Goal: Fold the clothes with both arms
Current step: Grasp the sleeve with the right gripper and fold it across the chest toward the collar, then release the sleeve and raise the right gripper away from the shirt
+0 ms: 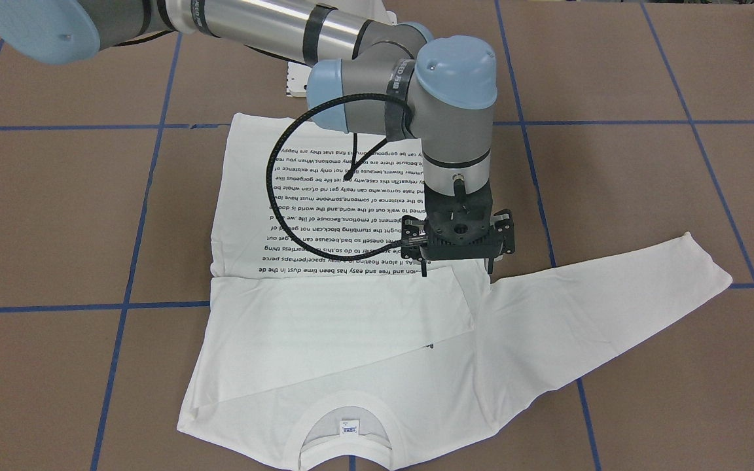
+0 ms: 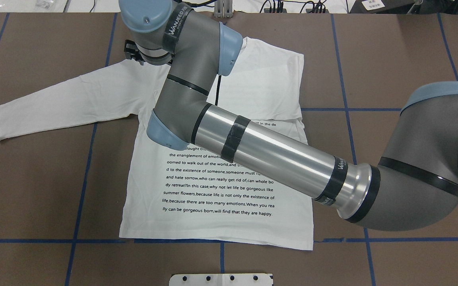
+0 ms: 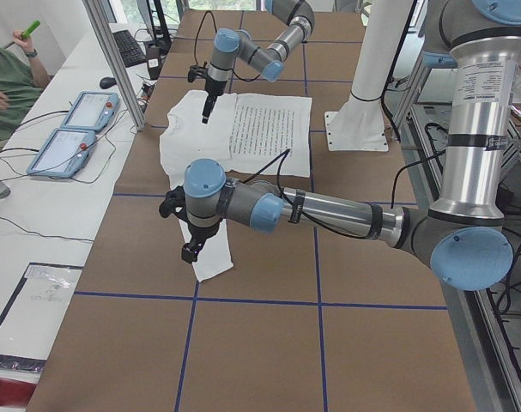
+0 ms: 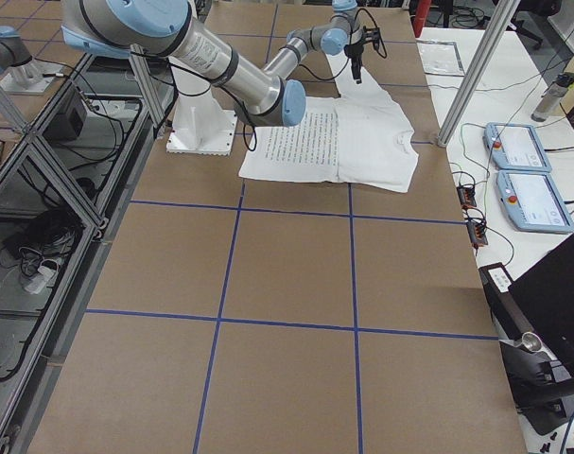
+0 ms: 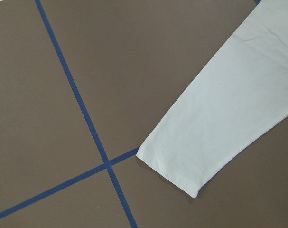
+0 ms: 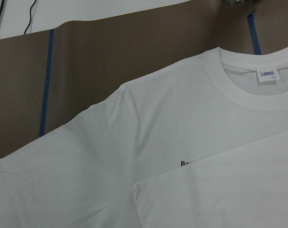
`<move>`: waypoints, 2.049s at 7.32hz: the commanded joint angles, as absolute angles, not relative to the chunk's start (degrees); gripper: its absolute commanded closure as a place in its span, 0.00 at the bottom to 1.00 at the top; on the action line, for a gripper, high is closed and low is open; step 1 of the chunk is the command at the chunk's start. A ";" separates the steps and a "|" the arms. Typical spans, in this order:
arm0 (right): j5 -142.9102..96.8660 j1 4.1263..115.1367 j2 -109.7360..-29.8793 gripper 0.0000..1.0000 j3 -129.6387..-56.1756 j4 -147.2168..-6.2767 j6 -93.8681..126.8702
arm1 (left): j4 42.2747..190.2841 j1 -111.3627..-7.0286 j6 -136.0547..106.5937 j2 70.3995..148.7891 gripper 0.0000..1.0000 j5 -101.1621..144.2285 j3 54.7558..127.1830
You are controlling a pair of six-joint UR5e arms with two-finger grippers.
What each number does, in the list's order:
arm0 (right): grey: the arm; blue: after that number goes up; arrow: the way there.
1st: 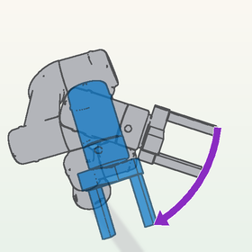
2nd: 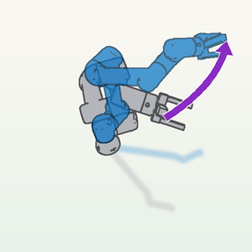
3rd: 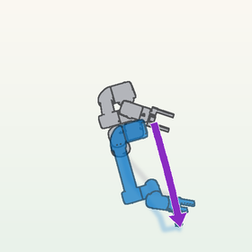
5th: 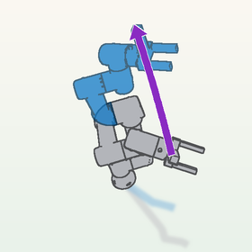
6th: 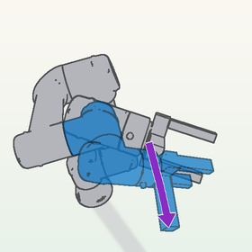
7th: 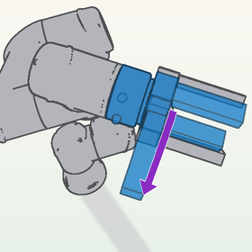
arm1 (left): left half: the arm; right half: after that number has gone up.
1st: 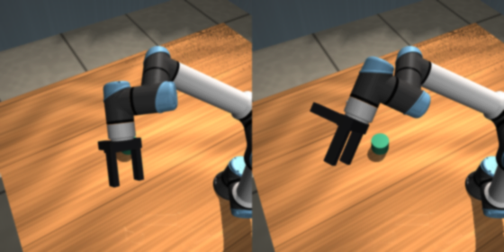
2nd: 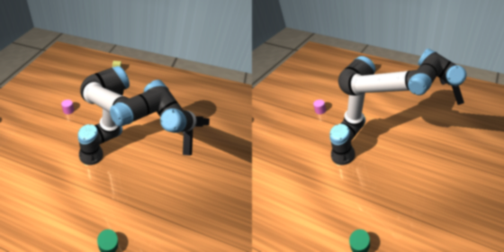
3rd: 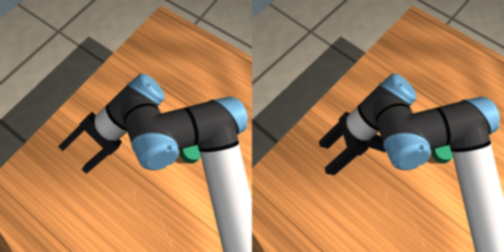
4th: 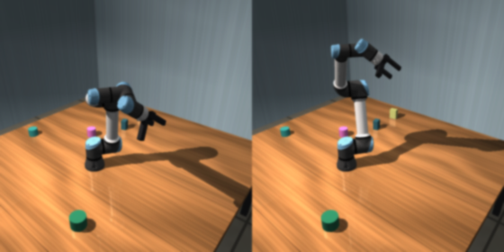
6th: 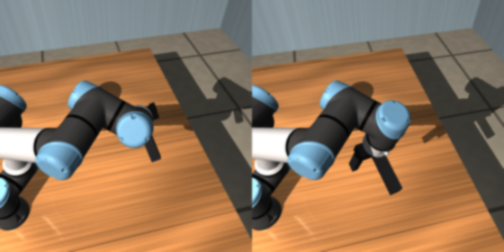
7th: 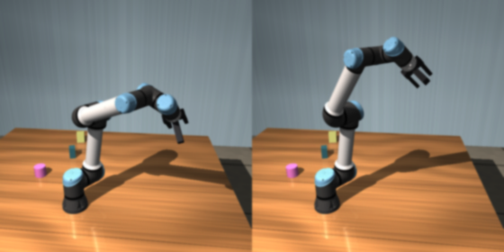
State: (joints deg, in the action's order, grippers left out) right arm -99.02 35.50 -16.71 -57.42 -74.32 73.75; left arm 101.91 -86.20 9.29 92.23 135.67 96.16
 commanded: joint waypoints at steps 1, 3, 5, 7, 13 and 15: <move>-99.84 37.61 -20.89 0.04 -59.92 -72.78 64.94 | 111.14 -86.05 9.14 92.46 0.00 135.62 91.25; -108.03 41.80 -27.31 0.00 -64.68 -75.13 60.23 | 113.72 -83.51 7.57 92.55 0.00 135.62 86.85; -114.16 47.96 -32.39 0.00 -72.46 -86.96 45.51 | 121.85 -79.57 -6.01 90.37 0.00 134.57 86.31; -123.71 55.69 -41.79 0.00 -80.21 -89.38 35.72 | 132.41 -75.43 -14.38 89.04 0.00 130.79 83.33; -130.78 69.59 -65.70 0.00 -92.00 -89.47 16.71 | 141.58 -65.77 -21.51 87.89 0.00 127.79 78.66; -130.78 70.14 -68.20 0.00 -94.30 -89.47 14.94 | 143.35 -63.47 -23.64 88.07 0.00 127.71 78.58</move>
